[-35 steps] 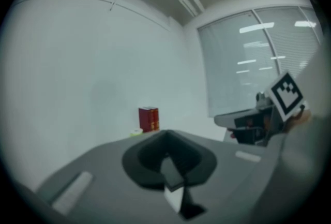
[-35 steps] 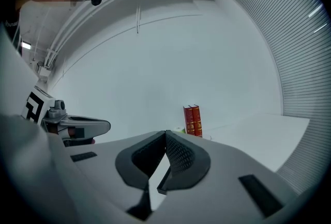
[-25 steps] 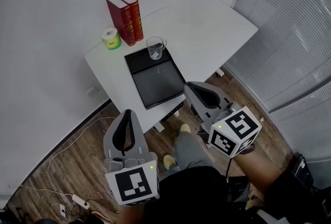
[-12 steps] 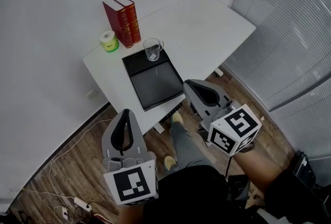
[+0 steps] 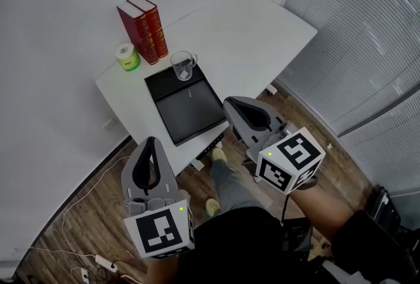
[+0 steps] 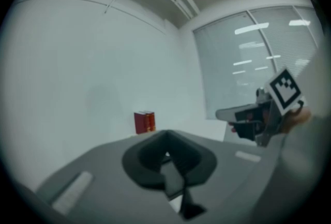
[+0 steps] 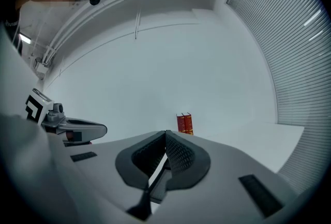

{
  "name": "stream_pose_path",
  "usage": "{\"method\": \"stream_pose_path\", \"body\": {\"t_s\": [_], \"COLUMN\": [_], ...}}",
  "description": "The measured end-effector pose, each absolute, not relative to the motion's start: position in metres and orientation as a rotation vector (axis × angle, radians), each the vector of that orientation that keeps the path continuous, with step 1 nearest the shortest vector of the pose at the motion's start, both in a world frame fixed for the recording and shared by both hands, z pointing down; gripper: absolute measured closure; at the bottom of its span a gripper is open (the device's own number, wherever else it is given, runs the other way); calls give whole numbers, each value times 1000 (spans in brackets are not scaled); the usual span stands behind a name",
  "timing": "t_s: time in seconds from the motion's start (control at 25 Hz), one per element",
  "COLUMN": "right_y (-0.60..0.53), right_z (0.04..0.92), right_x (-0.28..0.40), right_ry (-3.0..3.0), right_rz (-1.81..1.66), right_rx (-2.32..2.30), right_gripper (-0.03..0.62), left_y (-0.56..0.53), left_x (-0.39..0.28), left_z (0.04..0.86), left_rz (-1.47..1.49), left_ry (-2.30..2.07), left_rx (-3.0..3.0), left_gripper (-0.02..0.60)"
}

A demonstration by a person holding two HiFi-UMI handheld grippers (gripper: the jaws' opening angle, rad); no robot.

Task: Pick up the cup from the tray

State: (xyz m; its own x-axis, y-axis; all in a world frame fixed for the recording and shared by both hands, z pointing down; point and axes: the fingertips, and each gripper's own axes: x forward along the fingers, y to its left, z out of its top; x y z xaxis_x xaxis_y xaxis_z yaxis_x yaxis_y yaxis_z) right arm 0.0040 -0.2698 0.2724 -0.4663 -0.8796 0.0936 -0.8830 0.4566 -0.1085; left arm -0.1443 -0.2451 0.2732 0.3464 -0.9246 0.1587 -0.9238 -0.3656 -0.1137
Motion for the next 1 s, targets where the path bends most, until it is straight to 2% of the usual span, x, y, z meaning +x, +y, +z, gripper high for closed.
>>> {"method": "stream_pose_path", "body": {"t_s": [0.44, 1.0], "right_y": [-316, -427], "right_z": [280, 279], "right_x": [17, 42], "right_ry": [-2679, -2715], "right_rz": [240, 236], "right_rx": [1575, 1484], "right_gripper": [580, 580], "left_y": [-285, -392], "left_x": [-131, -102], "left_z": [279, 277], "left_rz": [-317, -376], "left_ry": [1815, 1860], "left_rx": [-2563, -2516], "left_gripper": [580, 580]}}
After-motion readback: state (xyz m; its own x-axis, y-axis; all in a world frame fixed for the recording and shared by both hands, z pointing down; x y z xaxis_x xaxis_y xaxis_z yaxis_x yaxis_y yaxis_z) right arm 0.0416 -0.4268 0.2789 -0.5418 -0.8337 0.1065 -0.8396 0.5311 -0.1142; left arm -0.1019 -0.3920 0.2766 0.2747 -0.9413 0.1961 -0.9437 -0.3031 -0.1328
